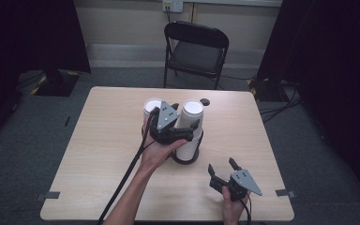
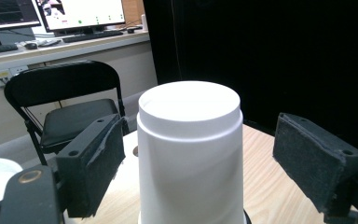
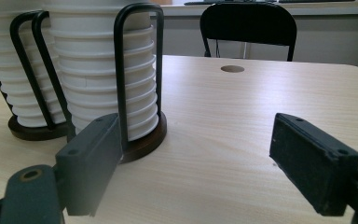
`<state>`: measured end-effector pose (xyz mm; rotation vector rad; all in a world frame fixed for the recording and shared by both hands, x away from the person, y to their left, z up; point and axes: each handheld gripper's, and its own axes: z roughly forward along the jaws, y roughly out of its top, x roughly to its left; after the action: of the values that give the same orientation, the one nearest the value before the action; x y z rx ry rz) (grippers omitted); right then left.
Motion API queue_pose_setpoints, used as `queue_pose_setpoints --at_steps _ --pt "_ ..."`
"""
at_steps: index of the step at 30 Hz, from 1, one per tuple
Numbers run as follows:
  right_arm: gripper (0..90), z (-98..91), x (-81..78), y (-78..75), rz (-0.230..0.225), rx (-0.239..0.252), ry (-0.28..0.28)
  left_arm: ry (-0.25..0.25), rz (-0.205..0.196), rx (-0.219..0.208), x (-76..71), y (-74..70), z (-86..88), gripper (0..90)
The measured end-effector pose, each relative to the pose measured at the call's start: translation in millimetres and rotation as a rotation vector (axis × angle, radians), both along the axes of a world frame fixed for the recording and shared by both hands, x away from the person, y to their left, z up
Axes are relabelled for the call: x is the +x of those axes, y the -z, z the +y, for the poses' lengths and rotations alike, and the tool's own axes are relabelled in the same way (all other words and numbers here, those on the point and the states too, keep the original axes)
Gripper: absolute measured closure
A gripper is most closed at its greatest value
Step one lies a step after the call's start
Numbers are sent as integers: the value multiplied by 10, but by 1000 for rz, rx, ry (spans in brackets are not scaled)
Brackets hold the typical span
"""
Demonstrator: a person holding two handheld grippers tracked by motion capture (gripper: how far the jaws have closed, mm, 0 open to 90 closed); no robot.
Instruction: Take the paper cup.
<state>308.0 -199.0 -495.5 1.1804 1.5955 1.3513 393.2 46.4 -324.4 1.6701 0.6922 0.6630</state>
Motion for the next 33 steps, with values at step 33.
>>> queue_pose_setpoints --at_steps 33 --pt "164 8 -5 1 -7 -11 -8 -66 60 91 291 99 -337 157"
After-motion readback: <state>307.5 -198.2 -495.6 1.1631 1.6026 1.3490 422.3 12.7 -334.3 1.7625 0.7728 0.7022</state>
